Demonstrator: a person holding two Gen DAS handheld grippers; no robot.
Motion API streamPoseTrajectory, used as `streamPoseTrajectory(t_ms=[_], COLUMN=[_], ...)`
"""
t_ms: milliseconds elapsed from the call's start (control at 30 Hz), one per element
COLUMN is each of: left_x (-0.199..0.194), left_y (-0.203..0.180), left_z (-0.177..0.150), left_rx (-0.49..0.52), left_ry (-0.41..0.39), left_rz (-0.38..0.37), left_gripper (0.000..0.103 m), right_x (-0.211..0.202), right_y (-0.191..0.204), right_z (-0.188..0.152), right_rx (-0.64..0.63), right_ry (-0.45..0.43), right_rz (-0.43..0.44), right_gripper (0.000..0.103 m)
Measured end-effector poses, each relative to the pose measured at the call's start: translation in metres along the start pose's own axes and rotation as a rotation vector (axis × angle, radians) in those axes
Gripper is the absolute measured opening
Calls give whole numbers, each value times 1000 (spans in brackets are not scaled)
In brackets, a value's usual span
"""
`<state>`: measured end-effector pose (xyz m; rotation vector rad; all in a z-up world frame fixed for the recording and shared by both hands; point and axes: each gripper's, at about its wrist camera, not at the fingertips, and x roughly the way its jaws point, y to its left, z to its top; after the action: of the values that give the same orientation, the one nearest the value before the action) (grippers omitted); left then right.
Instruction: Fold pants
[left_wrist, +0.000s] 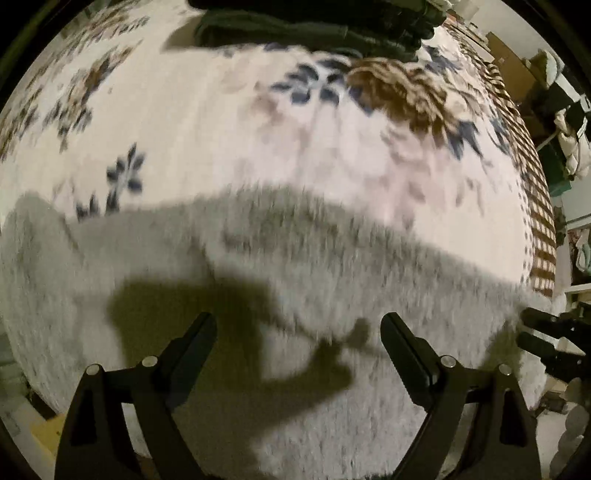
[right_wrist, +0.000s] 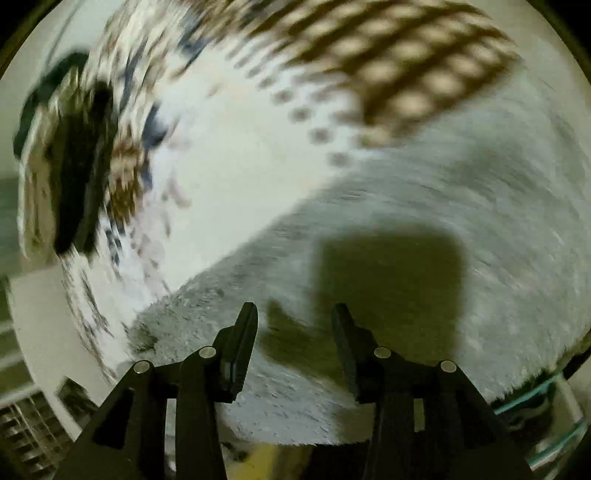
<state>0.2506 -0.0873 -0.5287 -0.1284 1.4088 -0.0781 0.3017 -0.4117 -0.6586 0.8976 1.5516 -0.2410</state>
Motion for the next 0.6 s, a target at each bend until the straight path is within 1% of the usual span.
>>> streamPoseTrajectory(t_ms=[67,100,133,167,200,300,333,367,400,433,500,567,600], left_x=[-4,-6,-6,-5,-6,-3,-2,1,4,6,9,14,15], left_y=[2,7,11,14,19,29,33,39,41,46,55,58,61], left_z=[9,12,14,14,13,8,5,2,2,0,-3,-2,-2], left_rx=[6,10,11,8,1,-29,-39,-54,-67,-83,-97,-101,-102], left_ry=[-15,-18,-13,-4,1,13,17,26,33,42,47,47,47], left_rz=[9,10,13,15,14,24,30,34,31,28,28,32,32], left_gripper=[91,90,90,91,91,90,90,90,90,91,91,91,91], right_x=[6,11,21,30,45,83,92,98,101,99,82,70,68], right_y=[40,64,87,103,118,134,135,134,134,132,129,127,127], right_z=[-12,-18,-26,-33,-42,-55,-55,-53,-49,-42,-24,-5,1], right_rx=[-164,-277,-401,-487,-588,-744,-770,-781,-786,-772,-714,-661,-651], right_ry=[3,18,46,60,85,139,150,146,136,102,23,-21,-23], right_rz=[-31,-66,-116,-154,-212,-345,-368,-386,-404,-409,-380,-375,-373], right_gripper=[46,49,49,49,49,49,34,3,0,0,0,0,0])
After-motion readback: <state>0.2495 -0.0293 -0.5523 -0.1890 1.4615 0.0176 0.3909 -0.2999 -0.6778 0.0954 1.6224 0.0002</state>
